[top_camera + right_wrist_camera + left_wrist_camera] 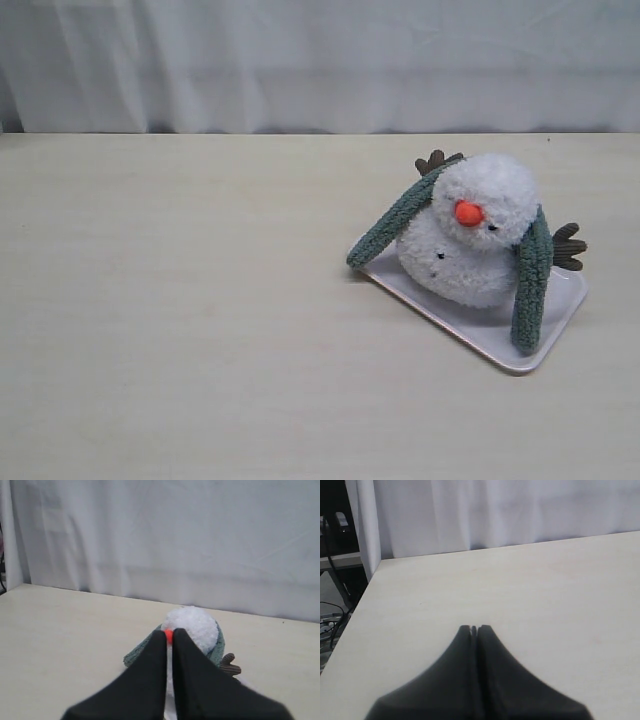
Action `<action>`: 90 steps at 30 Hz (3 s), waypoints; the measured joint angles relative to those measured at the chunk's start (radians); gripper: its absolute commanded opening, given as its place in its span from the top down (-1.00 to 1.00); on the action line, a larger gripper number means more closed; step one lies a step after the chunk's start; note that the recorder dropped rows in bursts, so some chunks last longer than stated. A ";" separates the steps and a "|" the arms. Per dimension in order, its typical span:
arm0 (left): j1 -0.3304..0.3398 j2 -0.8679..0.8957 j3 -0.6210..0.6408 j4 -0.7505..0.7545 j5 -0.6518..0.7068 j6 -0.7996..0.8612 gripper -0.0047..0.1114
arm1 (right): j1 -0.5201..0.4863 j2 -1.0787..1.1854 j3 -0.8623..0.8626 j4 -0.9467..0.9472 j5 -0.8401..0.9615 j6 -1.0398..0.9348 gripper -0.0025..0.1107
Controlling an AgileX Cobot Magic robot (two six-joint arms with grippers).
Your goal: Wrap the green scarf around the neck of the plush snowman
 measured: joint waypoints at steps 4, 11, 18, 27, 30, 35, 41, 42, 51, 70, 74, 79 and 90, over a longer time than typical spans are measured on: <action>0.000 0.000 0.000 0.000 0.000 0.000 0.92 | 0.000 0.000 0.002 0.000 0.002 0.059 0.88; 0.000 0.000 0.000 0.000 0.000 0.000 0.92 | 0.000 0.000 0.002 0.000 0.002 0.074 0.88; 0.000 0.000 0.000 0.000 0.000 0.000 0.92 | 0.000 0.000 0.002 0.000 0.002 0.074 0.88; 0.000 0.000 0.000 0.000 0.000 0.000 0.92 | 0.000 0.000 0.002 0.000 0.002 0.074 0.88; 0.000 0.000 0.000 0.000 0.000 0.000 0.92 | 0.000 0.000 0.002 0.000 0.002 0.074 0.88; 0.000 0.000 0.000 0.000 0.000 0.000 0.92 | 0.000 0.000 0.002 0.000 0.002 0.074 0.88; 0.000 0.000 0.000 0.000 0.000 0.000 0.92 | 0.000 0.000 0.002 0.000 0.002 0.074 0.88; 0.000 0.000 0.000 0.000 0.000 0.000 0.92 | 0.000 0.000 0.002 0.000 0.002 0.074 0.88; 0.000 0.000 0.000 0.000 0.000 0.000 0.92 | 0.000 0.000 0.018 0.000 0.002 0.074 0.88; 0.000 0.000 0.000 0.000 0.000 0.000 0.92 | 0.000 -0.002 0.336 -0.326 -0.608 0.466 0.88; 0.000 0.000 0.000 0.000 0.000 0.000 0.92 | 0.000 -0.002 0.414 -0.384 -0.698 0.476 0.88; 0.000 0.000 0.000 0.000 0.000 0.000 0.92 | 0.000 -0.002 0.480 -0.420 -0.771 0.480 0.88; 0.000 0.000 0.000 0.000 0.000 0.000 0.92 | 0.000 -0.002 0.555 -0.516 -0.892 0.482 0.88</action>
